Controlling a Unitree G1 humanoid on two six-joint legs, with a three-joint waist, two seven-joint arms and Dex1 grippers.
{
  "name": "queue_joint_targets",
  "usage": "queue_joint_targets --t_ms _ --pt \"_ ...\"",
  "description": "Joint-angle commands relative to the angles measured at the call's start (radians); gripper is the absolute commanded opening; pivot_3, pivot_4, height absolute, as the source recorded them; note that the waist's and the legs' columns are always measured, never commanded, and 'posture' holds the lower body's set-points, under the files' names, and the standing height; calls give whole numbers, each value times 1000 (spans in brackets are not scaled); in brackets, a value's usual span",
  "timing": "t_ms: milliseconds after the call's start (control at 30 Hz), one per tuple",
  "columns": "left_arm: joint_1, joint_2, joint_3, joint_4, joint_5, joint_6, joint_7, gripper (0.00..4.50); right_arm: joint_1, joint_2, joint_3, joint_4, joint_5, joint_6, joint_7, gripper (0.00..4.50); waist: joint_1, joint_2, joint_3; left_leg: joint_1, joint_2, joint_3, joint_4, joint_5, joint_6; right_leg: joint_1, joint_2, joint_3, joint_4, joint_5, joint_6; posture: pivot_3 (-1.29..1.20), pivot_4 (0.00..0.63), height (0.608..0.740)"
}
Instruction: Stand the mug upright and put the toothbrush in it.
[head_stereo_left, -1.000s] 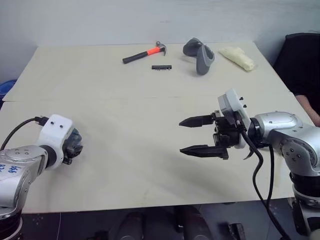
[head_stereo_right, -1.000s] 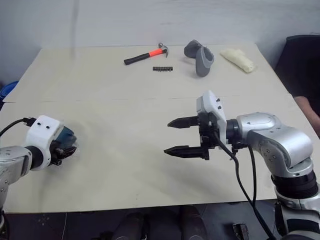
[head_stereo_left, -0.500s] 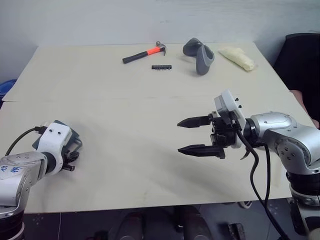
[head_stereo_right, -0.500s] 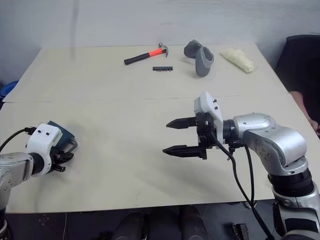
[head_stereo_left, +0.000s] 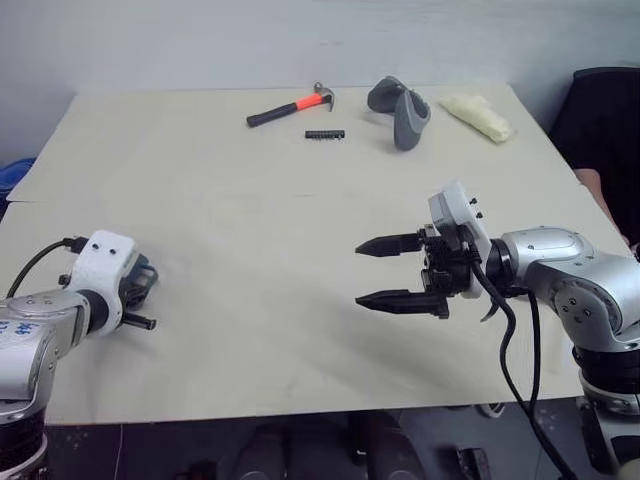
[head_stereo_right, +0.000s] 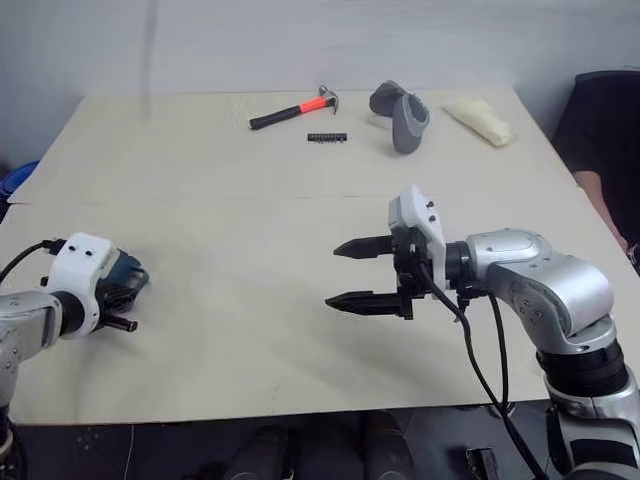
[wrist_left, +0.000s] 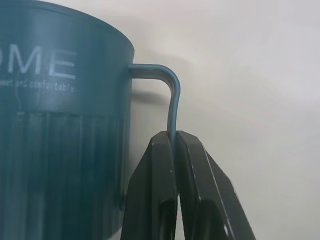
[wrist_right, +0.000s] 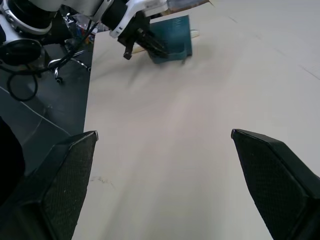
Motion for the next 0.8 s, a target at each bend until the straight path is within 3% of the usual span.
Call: queue_joint_targets --t_ms 33,233,400,633,800 --pt "-114 -117 54 -41 -52 -138 -18 24 -4 -5 -20 -30 -4 -32 -3 4500 5 0 0 0 -1 0 0 0 0 0 -1 -1 0 0 0 0 150 740" --pt "-129 -310 -17 -133 -198 -483 -180 24 -26 -32 -68 31 -17 -30 -19 4500 -5 -2 -1 -3 0 1 1 0 -2 0 -1 0 0 2 2 0 150 740" --pt "-123 -450 -89 -36 -294 -652 -283 24 22 -116 -134 60 -25 -21 -15 4500 0 -2 -1 -4 -1 3 1 0 -2 -1 1 1 -2 2 2 0 150 740" --pt "-161 -574 -262 293 -235 -898 -427 24 111 -147 -236 13 22 27 -91 4500 4 -2 -1 -3 -5 12 3 -1 4 0 2 1 -4 2 4 0 150 740" --pt "-134 -591 -363 448 -149 -1052 -492 24 137 -163 -281 -52 72 76 -130 4500 -3 -2 -1 -1 -4 15 3 -1 4 0 3 5 -3 3 4 0 150 740"
